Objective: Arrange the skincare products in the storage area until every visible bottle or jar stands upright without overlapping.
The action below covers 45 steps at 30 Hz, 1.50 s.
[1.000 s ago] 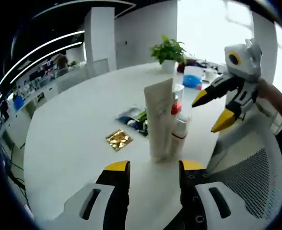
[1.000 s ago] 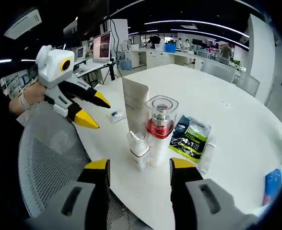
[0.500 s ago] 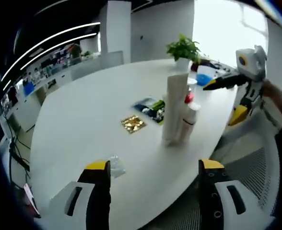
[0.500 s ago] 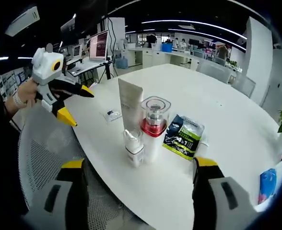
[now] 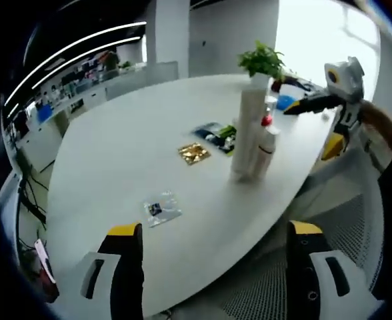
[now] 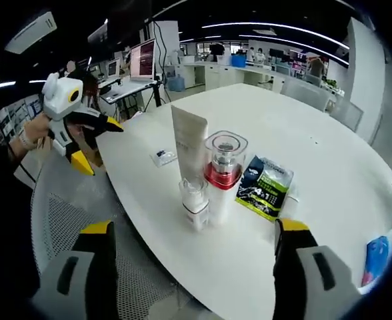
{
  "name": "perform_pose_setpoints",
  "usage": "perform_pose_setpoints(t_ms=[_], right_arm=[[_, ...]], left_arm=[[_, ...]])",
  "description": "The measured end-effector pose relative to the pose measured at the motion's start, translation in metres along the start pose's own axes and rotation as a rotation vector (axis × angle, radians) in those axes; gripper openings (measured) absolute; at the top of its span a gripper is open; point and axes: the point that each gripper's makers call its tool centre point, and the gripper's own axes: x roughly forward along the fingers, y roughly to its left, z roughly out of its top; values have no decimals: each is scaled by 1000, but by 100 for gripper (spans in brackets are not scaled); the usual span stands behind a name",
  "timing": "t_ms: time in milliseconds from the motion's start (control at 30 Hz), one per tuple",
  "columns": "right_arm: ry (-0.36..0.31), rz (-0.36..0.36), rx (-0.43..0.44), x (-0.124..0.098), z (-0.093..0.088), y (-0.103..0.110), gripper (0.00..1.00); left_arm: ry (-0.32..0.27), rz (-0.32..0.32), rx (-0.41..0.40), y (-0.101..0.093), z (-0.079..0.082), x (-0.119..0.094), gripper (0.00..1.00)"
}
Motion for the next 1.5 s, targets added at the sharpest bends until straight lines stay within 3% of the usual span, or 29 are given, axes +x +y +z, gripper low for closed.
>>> perform_pose_setpoints(t_ms=[333, 433, 600, 700, 833, 967, 1200, 1300, 1500], right_arm=[[30, -35, 19, 4, 7, -5, 100], [65, -99, 44, 0, 5, -21, 100], [101, -154, 115, 0, -3, -52, 100], [164, -197, 126, 3, -15, -71, 100], [202, -208, 140, 8, -23, -89, 100], [270, -239, 147, 18, -33, -118, 100], [328, -267, 203, 50, -44, -155, 95], [358, -269, 232, 61, -51, -164, 91], [413, -248, 277, 81, -66, -175, 81]], left_arm=[[48, -63, 23, 20, -11, 3, 97], [29, -105, 1, 24, -7, -3, 97], [-4, -123, -16, 34, -6, -8, 97], [33, -162, -25, 37, -16, -1, 97], [31, -155, -8, 38, -16, -2, 97], [-10, -158, -40, 37, -11, -8, 97], [27, -135, -63, 39, -23, -15, 97], [56, -128, -72, 41, -29, -17, 97], [52, -101, -101, 46, -29, -18, 97]])
